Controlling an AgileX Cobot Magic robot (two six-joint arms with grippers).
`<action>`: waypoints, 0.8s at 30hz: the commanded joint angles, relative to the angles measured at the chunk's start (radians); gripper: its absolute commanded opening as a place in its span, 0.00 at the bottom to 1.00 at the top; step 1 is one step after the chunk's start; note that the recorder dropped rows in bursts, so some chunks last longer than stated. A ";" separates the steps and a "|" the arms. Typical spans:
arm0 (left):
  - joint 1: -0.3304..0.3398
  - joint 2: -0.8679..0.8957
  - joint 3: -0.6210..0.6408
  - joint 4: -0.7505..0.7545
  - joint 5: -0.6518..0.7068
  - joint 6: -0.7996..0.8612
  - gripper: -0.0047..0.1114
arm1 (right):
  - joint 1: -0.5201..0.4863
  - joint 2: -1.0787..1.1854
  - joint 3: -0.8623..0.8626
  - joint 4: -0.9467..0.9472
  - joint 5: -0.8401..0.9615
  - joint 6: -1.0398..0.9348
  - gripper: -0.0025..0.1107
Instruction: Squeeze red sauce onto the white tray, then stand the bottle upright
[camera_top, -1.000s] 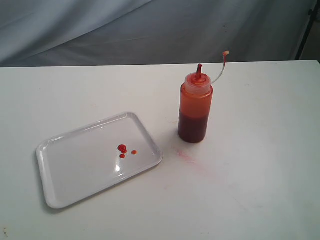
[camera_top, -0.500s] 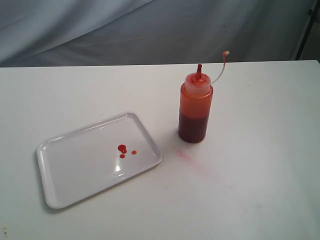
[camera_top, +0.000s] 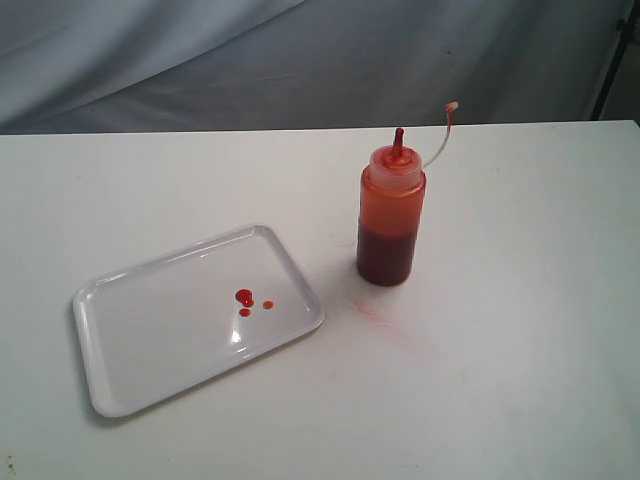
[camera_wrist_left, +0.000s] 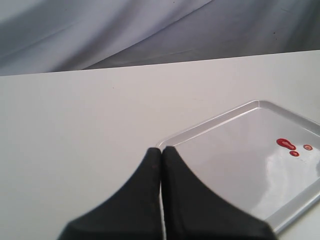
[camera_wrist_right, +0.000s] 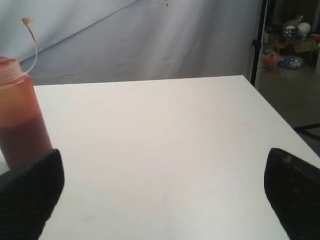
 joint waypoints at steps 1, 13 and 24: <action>0.001 -0.005 0.004 -0.010 -0.010 0.002 0.04 | -0.004 -0.005 0.004 0.003 0.048 0.037 0.95; 0.001 -0.005 0.004 -0.010 -0.010 0.002 0.04 | -0.004 -0.005 0.004 -0.148 0.048 0.204 0.95; 0.001 -0.005 0.004 -0.010 -0.010 0.002 0.04 | -0.004 -0.005 0.004 -0.147 0.050 0.187 0.95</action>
